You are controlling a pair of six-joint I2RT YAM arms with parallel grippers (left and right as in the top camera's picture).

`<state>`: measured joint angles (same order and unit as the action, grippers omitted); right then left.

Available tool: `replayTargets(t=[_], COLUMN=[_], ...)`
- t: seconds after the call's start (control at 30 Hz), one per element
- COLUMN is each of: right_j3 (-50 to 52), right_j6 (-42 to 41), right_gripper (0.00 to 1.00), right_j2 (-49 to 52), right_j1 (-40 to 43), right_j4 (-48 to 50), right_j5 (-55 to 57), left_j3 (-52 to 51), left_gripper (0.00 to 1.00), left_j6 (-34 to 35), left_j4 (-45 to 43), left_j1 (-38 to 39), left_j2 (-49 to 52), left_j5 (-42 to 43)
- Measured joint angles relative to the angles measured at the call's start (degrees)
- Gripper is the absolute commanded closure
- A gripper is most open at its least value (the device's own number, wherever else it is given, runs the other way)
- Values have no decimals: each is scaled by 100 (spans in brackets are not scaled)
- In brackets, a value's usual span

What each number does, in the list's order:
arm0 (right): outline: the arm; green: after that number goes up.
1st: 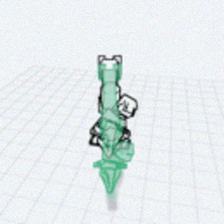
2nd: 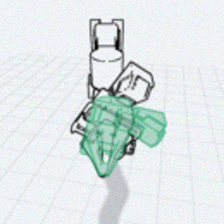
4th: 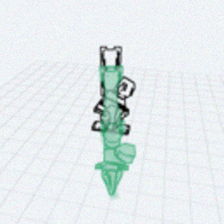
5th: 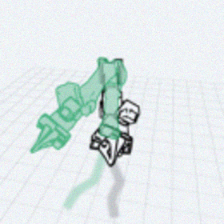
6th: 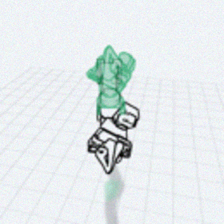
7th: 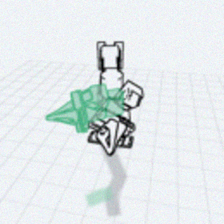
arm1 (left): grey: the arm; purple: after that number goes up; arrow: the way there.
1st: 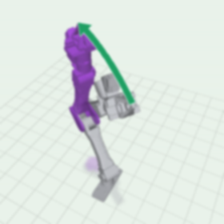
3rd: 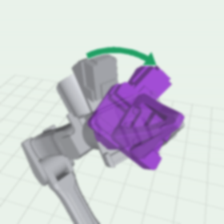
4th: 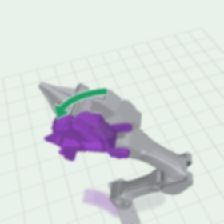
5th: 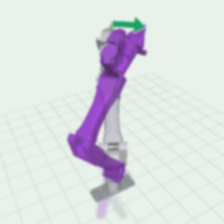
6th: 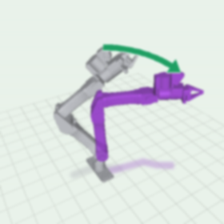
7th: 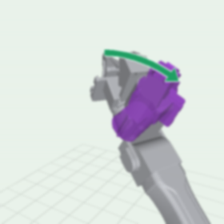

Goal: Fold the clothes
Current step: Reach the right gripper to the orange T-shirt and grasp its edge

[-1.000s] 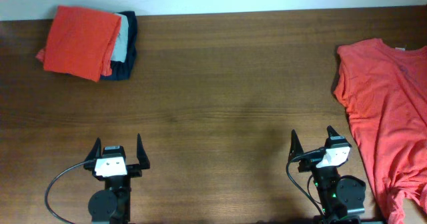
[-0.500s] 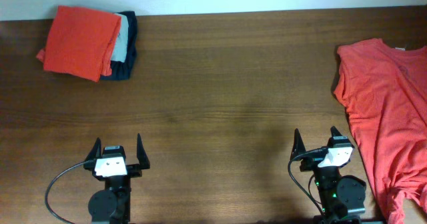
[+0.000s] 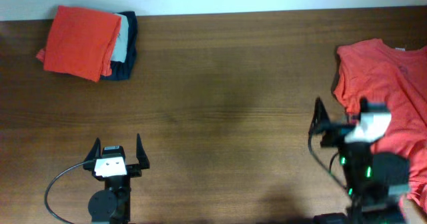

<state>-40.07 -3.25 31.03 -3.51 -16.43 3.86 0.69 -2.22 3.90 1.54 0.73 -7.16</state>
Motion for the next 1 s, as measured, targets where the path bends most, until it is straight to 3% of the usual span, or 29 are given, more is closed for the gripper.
replayTargets(t=[0.2, 0.3, 0.5, 0.73, 0.9, 1.0], right_j3=[-2776, -4690, -6992, -7265, -7274, -7281], right_j6=[0, 0, 184, 442, 619, 710], right_gripper=[2, 2, 2, 4, 34, 37], right_j2=[2514, 4072, 6196, 7405, 8115, 8712], right_j1=[151, 542, 1150, 1497, 1639, 1744], right_j4=[-1864, -3180, -4096, -4273, -4225, -4052], right_j5=[0, 11, 26, 44, 168, 372], left_j3=[0, -2, 0, 0, 0, 0], left_gripper=[1, 1, 1, 1, 1, 1], left_j6=[0, 0, 0, 0, 0, 0], left_j4=[-7, -7, -2, -2, -2, -2], left_j1=[0, 0, 0, 0, 0, 0], left_j2=[0, 4, 4, 4, 7, 4], left_j5=[0, 0, -2, -2, -2, -2])
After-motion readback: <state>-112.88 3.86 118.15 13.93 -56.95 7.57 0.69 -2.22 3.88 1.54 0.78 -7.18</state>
